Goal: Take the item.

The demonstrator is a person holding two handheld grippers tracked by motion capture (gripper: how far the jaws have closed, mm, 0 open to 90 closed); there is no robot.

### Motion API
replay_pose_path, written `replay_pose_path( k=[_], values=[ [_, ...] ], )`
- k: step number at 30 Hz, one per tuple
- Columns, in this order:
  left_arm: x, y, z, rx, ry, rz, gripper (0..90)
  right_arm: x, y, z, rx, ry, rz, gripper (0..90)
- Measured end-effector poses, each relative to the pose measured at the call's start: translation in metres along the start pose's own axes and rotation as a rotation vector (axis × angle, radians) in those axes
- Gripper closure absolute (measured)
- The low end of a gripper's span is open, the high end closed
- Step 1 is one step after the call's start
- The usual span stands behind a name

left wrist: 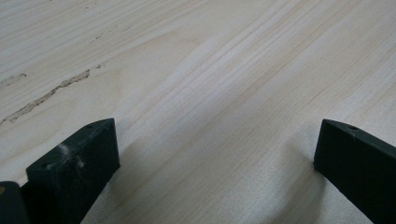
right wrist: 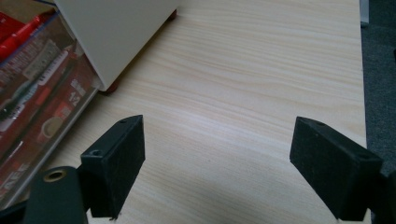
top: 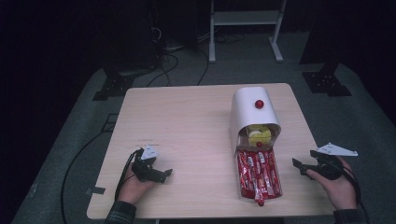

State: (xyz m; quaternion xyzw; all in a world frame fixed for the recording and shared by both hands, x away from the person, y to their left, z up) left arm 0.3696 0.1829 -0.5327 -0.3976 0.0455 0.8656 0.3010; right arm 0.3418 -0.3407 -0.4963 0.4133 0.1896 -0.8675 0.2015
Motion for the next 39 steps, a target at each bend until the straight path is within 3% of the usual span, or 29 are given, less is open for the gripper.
replay_pose_path(
  k=[39],
  values=[
    [0.000, 0.000, 0.000, 0.000, -0.003, -0.002, 0.0, -0.020, -0.033, 0.011, -0.067, 0.048, 0.045, 19.5]
  ],
)
Point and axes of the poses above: each handheld gripper's, and its own axes: z roughly backward along the jaws, x roughly out of its underside, y roughly to its right, the point moved 7 cm from there along -z, roughly forward along the jaws, and after that the axes turned 12 degrees about -x, right-handed, at the moved point
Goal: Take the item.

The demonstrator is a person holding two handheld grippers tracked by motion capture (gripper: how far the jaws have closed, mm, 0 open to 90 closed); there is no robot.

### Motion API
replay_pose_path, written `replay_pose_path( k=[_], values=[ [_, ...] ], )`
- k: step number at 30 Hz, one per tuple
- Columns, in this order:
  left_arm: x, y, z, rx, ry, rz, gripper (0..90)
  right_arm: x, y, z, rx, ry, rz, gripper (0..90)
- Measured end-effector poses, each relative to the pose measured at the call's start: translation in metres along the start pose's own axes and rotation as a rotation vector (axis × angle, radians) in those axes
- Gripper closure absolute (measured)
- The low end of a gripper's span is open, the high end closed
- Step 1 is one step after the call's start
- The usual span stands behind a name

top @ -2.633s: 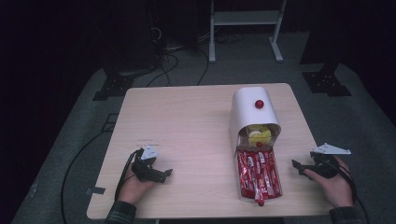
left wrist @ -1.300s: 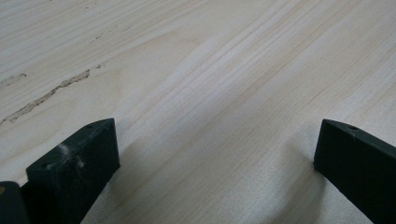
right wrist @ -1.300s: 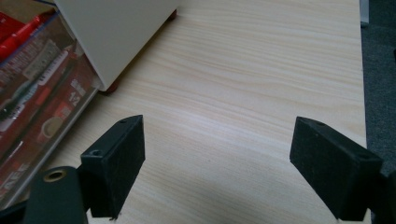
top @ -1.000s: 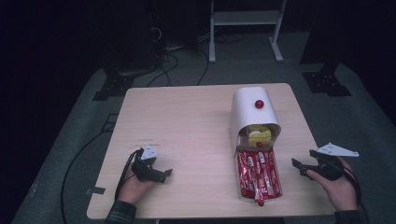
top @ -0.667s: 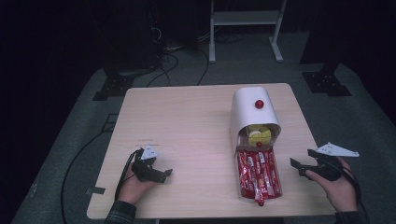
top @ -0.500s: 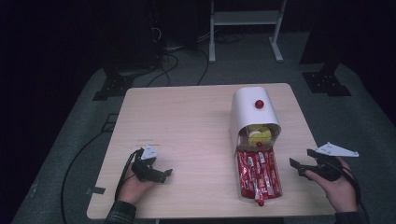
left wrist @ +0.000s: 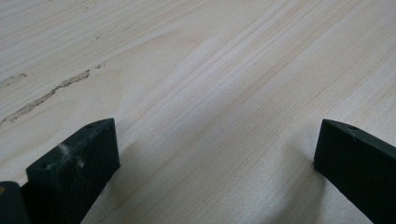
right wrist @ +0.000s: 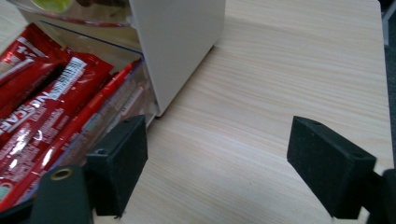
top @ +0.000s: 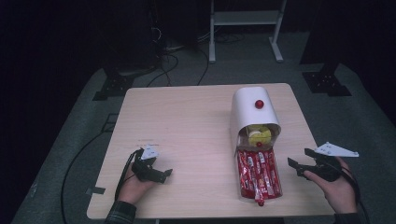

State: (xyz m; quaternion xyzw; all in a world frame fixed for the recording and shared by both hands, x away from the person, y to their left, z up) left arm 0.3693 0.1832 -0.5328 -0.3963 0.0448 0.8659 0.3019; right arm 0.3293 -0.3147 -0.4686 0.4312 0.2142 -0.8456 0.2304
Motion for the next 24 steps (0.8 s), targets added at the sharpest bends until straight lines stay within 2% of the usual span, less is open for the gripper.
replay_pose_path(
  k=[24],
  values=[
    [0.000, 0.000, 0.000, 0.000, 0.000, 0.000, 0.0, -0.009, -0.020, -0.001, -0.042, 0.012, 0.026, 22.0]
  ],
)
Point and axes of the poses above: each handheld gripper's, and its own axes: z roughly backward along the jaws, x roughly out of its underside, y roughly to its right, the point moved 7 cm from there along -z, roughly forward along the jaws, and after that the axes turned 12 degrees about -x, right-handed, at the moved point
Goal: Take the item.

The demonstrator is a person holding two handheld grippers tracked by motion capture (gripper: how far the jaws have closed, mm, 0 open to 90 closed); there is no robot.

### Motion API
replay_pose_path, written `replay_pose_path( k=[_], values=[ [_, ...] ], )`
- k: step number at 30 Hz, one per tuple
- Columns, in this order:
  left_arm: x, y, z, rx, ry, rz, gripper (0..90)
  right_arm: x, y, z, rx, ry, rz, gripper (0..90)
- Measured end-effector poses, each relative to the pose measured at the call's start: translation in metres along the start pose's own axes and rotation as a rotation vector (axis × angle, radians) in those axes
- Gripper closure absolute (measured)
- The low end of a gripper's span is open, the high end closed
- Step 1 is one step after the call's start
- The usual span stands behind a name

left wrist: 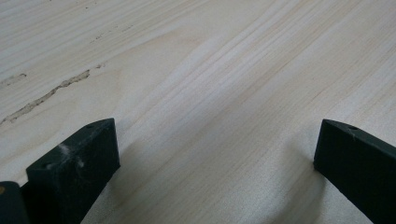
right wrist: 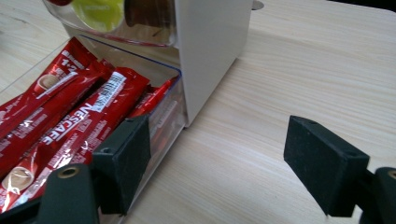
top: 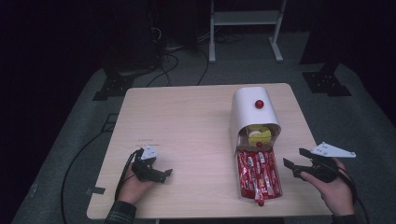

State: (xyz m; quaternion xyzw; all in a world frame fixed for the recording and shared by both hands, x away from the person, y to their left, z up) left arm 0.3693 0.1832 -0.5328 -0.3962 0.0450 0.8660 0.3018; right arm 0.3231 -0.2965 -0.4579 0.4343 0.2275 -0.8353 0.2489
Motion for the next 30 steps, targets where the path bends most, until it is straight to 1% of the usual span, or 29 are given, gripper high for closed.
replay_pose_path(
  k=[10, 21, 30],
  values=[
    [0.000, 0.000, 0.000, 0.000, 0.000, 0.000, 0.0, -0.004, -0.012, -0.003, -0.032, 0.000, 0.008, 22.2],
    [0.000, 0.000, 0.000, 0.000, 0.000, 0.000, 0.0, -0.005, -0.019, -0.006, -0.050, -0.003, 0.017, 22.5],
    [0.000, 0.000, 0.000, 0.000, 0.000, 0.000, 0.0, -0.008, -0.029, -0.008, -0.080, -0.002, 0.029, 22.6]
  ],
)
Point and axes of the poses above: each handheld gripper's, and its own axes: z roughly backward along the jaws, x roughly out of its underside, y roughly to its right, the point moved 7 cm from there along -z, roughly forward along the jaws, and after that the axes turned 12 degrees about -x, right-handed, at the moved point
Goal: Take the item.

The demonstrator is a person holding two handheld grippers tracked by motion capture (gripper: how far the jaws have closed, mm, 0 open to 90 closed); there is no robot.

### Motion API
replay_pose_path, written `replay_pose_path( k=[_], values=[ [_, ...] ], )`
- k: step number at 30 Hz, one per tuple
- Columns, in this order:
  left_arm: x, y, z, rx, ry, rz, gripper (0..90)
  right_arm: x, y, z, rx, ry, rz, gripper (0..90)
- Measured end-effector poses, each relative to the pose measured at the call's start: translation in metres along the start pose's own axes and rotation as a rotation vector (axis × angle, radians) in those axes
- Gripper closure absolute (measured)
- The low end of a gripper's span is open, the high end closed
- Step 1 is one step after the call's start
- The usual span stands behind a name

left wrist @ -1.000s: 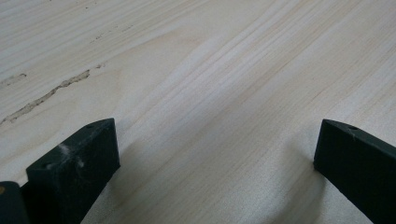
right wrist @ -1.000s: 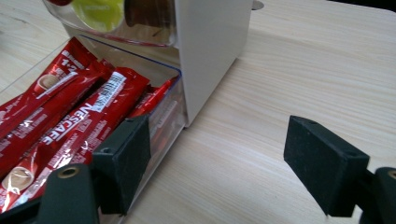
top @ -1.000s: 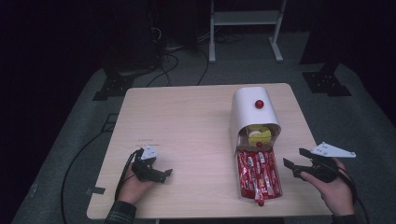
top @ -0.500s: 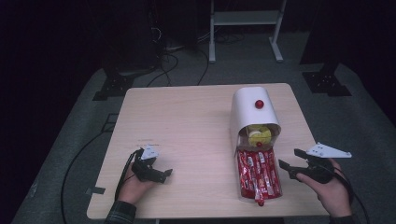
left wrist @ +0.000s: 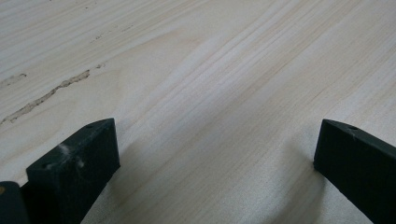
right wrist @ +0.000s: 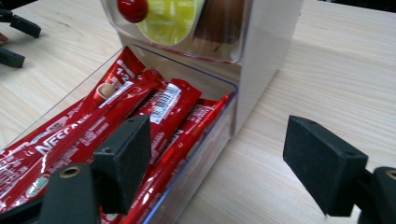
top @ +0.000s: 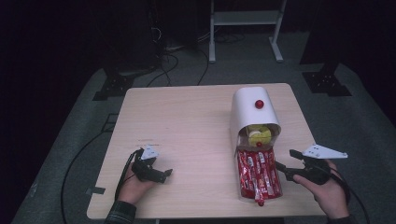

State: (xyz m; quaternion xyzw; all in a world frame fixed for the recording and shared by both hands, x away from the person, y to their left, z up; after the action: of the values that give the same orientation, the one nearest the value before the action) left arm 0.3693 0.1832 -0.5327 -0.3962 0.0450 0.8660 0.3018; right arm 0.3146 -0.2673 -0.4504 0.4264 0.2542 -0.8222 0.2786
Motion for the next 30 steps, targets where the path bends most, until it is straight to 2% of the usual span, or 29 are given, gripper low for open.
replay_pose_path(
  k=[30],
  values=[
    [0.000, 0.000, 0.000, 0.000, 0.001, 0.000, 0.0, -0.005, -0.026, -0.014, -0.064, -0.017, 0.044, 22.9]
  ],
)
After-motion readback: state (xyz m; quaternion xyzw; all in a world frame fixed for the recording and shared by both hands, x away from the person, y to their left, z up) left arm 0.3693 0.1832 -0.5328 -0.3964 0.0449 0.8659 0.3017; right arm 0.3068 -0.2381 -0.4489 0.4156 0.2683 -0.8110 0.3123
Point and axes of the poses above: each handheld gripper's, and its own axes: z roughly backward along the jaws, x roughly out of its underside, y roughly to its right, the point moved 7 cm from there along -z, roughly forward along the jaws, and after that the axes turned 12 degrees about -x, right-handed, at the moved point
